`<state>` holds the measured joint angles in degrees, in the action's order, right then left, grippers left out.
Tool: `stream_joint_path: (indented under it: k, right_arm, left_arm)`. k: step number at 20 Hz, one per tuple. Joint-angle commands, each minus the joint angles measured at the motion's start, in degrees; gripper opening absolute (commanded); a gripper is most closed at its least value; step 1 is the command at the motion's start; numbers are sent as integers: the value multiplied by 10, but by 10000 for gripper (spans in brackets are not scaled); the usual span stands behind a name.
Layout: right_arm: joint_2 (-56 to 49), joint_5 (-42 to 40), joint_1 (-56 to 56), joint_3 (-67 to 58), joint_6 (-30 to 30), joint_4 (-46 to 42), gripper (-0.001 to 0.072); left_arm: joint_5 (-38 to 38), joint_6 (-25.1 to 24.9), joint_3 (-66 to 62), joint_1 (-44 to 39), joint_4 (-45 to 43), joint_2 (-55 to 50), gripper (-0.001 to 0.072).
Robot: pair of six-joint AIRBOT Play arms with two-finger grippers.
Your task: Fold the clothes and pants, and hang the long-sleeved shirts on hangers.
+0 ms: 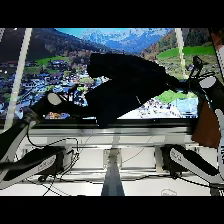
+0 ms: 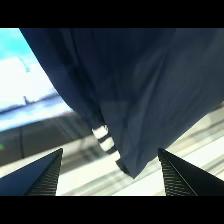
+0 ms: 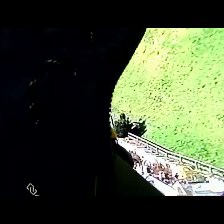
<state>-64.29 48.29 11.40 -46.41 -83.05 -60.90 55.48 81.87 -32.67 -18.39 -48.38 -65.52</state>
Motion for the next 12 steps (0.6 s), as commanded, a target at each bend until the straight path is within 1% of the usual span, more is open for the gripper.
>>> stream_joint_path:
  k: [1, 2, 4, 5, 7, 8, 9, 11, 12]
  right_arm:
    - [1, 1, 0, 0, 0, 11, 35]
    - [1, 2, 0, 0, 0, 11, 36]
    - [1, 2, 0, 0, 0, 11, 36]
    - [1, 3, 0, 0, 0, 11, 36]
    - [1, 3, 0, 0, 0, 11, 36]
    - [1, 3, 0, 0, 0, 12, 35]
    - [1, 7, 0, -2, 0, 12, 36]
    - [4, 25, 0, -9, 0, 11, 36]
    - [8, 41, 0, -15, 2, 10, 36]
  left_arm:
    - [-22, -2, 18, -53, 31, -34, 696]
    - [-28, -3, 17, -65, 47, -48, 696]
    - [-43, -21, 17, -82, 72, -70, 691]
    - [-51, -32, 17, -84, 90, -79, 664]
    - [-69, -56, 17, -83, 136, -85, 474]
    - [-77, -72, 16, -83, 154, -85, 398]
    - [-82, -93, 14, -83, 167, -85, 308]
    - [-80, -124, 1, -80, 170, -85, 14]
    - [-79, -133, -10, -72, 169, -84, 9]
